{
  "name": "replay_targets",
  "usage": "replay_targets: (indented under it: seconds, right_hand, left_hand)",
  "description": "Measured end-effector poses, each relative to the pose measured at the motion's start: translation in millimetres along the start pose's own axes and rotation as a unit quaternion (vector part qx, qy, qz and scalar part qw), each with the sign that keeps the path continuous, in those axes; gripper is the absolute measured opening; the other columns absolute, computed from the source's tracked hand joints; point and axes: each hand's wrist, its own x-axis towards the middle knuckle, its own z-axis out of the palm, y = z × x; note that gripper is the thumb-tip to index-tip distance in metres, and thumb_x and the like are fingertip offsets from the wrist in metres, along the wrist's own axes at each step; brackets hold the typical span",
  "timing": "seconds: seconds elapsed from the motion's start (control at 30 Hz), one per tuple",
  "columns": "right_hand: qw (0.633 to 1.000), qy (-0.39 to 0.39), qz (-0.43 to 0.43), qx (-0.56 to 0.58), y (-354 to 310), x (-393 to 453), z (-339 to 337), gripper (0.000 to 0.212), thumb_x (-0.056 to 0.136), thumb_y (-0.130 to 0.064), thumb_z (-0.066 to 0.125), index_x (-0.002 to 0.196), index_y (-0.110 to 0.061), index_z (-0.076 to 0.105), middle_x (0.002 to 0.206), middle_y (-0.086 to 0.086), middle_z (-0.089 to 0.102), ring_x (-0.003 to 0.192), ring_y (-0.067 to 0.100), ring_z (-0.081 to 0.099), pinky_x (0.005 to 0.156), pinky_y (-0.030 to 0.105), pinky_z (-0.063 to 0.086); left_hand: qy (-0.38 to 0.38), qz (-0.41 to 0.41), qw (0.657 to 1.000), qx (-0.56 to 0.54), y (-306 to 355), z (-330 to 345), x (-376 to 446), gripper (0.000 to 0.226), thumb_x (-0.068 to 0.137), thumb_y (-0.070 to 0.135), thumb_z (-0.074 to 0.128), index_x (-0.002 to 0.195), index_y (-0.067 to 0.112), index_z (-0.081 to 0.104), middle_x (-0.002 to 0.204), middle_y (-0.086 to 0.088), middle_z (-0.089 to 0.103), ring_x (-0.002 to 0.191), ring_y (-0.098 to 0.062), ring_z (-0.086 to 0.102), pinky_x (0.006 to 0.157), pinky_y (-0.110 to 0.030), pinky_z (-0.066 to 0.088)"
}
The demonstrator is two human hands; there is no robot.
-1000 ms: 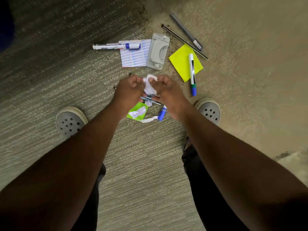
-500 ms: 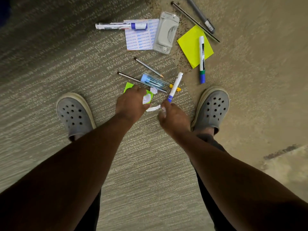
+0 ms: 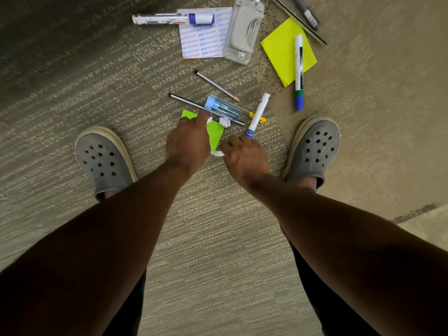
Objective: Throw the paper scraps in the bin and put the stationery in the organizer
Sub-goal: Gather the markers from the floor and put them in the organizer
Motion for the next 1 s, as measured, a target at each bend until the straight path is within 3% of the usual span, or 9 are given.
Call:
replay_targets:
  seconds: [0.1,0.17,0.3,0.4,0.53,0.7,0.8,0.9,1.0]
  right_hand:
    - [0.997,0.006,0.038,0.067,2,-6,0,0.019,0.093,-0.023,0.049,0.108,-0.014,0.054,0.104,0.010,0.060,0.095,0.032,0.057,0.073,0.040,0.050]
    - [0.994,0.018,0.066,0.090,4,-12,2,0.022,0.094,-0.030,0.047,0.106,-0.013,0.053,0.103,0.011,0.061,0.093,0.032,0.058,0.070,0.039,0.050]
    - [0.988,0.032,0.117,0.095,9,-23,6,0.036,0.093,-0.044,0.047,0.104,-0.012,0.059,0.097,0.012,0.065,0.084,0.030,0.060,0.061,0.033,0.041]
    - [0.979,0.045,0.161,0.116,9,-27,4,0.043,0.092,-0.049,0.042,0.094,-0.013,0.066,0.086,0.012,0.067,0.075,0.031,0.063,0.058,0.032,0.041]
    - [0.964,0.046,0.209,0.160,4,-25,0,0.042,0.098,-0.039,0.036,0.087,-0.009,0.064,0.081,0.016,0.067,0.072,0.036,0.063,0.059,0.034,0.038]
    - [0.936,0.036,0.245,0.249,3,-15,-9,0.035,0.102,-0.032,0.032,0.104,-0.006,0.055,0.083,0.019,0.065,0.076,0.038,0.061,0.062,0.035,0.037]
    - [0.904,0.046,0.264,0.332,3,-9,-23,0.021,0.101,-0.022,0.036,0.112,-0.014,0.051,0.079,0.011,0.063,0.072,0.032,0.062,0.060,0.031,0.040]
    - [0.869,0.057,0.280,0.405,0,-6,-42,0.025,0.095,-0.007,0.040,0.108,-0.020,0.057,0.086,0.011,0.068,0.074,0.027,0.062,0.066,0.032,0.047]
    - [0.767,0.066,0.328,0.547,-18,-7,-74,0.032,0.087,0.001,0.041,0.078,-0.022,0.061,0.071,0.000,0.063,0.065,0.015,0.055,0.065,0.029,0.043]
  left_hand:
    - [-0.024,0.012,1.000,-0.007,7,1,3,0.033,0.086,0.009,0.049,0.118,0.016,0.053,0.092,-0.017,0.066,0.088,-0.040,0.061,0.066,-0.044,0.049]
    - [-0.029,-0.009,1.000,-0.006,14,4,7,0.024,0.089,0.023,0.050,0.111,0.015,0.054,0.091,-0.017,0.068,0.086,-0.040,0.063,0.066,-0.042,0.047]
    - [-0.030,-0.096,0.995,0.010,33,11,14,0.046,0.081,0.056,0.063,0.104,0.016,0.058,0.092,-0.015,0.071,0.088,-0.038,0.066,0.068,-0.036,0.046]
    - [-0.026,-0.128,0.991,0.005,42,18,21,0.042,0.082,0.047,0.066,0.107,0.014,0.056,0.098,-0.015,0.071,0.093,-0.038,0.066,0.071,-0.037,0.048]
    - [-0.022,-0.127,0.991,-0.018,46,22,25,0.029,0.087,0.031,0.060,0.109,0.013,0.053,0.103,-0.013,0.070,0.097,-0.038,0.065,0.072,-0.038,0.046]
    - [-0.051,-0.131,0.990,-0.028,31,19,22,0.031,0.087,0.035,0.055,0.108,0.012,0.055,0.108,-0.015,0.069,0.101,-0.041,0.062,0.078,-0.040,0.047]
    - [-0.048,-0.099,0.993,-0.049,23,10,17,0.030,0.087,0.036,0.056,0.107,0.012,0.056,0.110,-0.010,0.071,0.100,-0.040,0.063,0.078,-0.040,0.049]
    - [-0.061,-0.062,0.990,-0.107,22,-6,-1,0.023,0.088,0.029,0.056,0.100,0.010,0.055,0.108,-0.009,0.072,0.100,-0.036,0.065,0.077,-0.038,0.050]
    - [-0.088,0.002,0.982,-0.168,27,-34,-32,0.012,0.089,0.023,0.054,0.090,0.011,0.050,0.088,-0.013,0.071,0.084,-0.034,0.065,0.060,-0.029,0.039]
